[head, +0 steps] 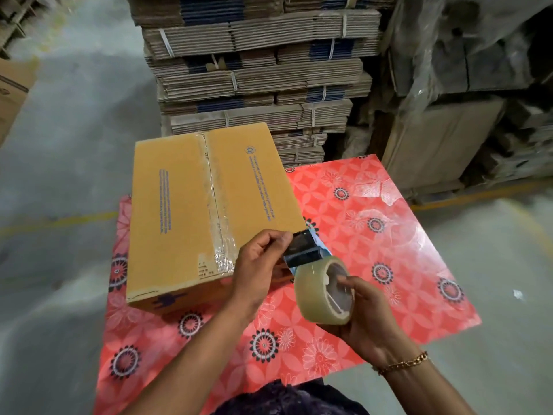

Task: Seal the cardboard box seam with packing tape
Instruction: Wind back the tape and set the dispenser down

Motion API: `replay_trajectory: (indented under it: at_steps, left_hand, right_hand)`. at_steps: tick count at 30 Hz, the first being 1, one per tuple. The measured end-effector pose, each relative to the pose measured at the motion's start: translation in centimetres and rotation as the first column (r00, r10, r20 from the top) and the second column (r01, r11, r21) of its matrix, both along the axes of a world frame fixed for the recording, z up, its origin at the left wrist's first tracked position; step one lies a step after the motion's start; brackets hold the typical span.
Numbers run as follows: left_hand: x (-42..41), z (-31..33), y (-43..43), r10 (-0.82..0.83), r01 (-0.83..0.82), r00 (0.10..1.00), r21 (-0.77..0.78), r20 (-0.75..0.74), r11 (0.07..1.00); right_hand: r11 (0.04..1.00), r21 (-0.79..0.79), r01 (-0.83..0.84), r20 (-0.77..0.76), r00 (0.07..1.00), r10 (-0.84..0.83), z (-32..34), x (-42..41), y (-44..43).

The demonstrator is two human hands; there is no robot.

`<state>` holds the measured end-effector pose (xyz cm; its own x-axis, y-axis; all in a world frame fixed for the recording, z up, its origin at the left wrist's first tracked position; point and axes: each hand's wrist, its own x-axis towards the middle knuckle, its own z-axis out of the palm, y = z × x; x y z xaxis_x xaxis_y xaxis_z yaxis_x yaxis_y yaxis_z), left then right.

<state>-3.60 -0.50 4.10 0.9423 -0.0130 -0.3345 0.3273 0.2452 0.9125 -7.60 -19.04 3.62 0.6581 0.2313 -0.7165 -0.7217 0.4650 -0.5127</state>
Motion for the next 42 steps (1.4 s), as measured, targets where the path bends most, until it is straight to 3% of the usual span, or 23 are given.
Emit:
replay_trajectory:
  at_steps: [4, 6, 9, 16, 20, 24, 27, 37, 42]
  left_hand:
    - [0.2, -0.1, 0.2, -0.067, 0.029, 0.983, 0.214, 0.172, 0.976]
    - [0.2, 0.2, 0.4, -0.08, 0.03, 0.982, 0.276, 0.171, 0.961]
    - [0.0, 0.6, 1.2, -0.132, 0.122, 0.99, 0.169, 0.05, 0.978]
    - [-0.1, 1.2, 2.6, -0.311, 0.313, 0.944, -0.003, 0.11, 0.95]
    - [-0.6, 0.9, 2.9, -0.385, 0.37, 0.899, 0.107, 0.21, 0.923]
    - [-0.5, 0.5, 1.4, -0.294, 0.242, 0.926, 0.224, 0.239, 0.944]
    - [-0.2, 0.1, 0.9, -0.218, 0.164, 0.942, 0.215, 0.255, 0.963]
    - [0.3, 0.3, 0.3, -0.152, 0.103, 0.974, 0.264, 0.169, 0.959]
    - [0.9, 1.3, 0.3, -0.098, 0.102, 0.994, 0.082, -0.049, 0.991]
  right_hand:
    - [0.996, -0.093, -0.019, -0.037, 0.999, 0.016, -0.9, -0.6, 0.7]
    - [0.994, -0.102, -0.025, -0.035, 0.999, 0.022, -1.2, -0.8, 0.8]
    - [0.996, -0.086, -0.023, -0.032, 0.999, 0.02, -1.4, -1.1, 1.0]
    - [1.0, 0.005, -0.019, -0.071, 0.997, 0.019, -2.1, -1.8, 0.8]
    - [0.998, 0.059, -0.028, -0.053, 0.998, 0.031, -1.7, -1.9, 0.6]
    - [0.999, 0.02, -0.037, -0.047, 0.998, 0.037, -1.5, -2.0, 0.9]
    - [0.998, 0.031, -0.056, -0.023, 0.998, 0.056, -1.6, -2.1, 0.8]
    - [0.999, -0.012, -0.041, -0.018, 0.999, 0.04, -2.2, -2.7, 1.1]
    - [0.994, -0.113, 0.009, 0.026, 1.0, -0.006, -2.4, -2.6, 1.2]
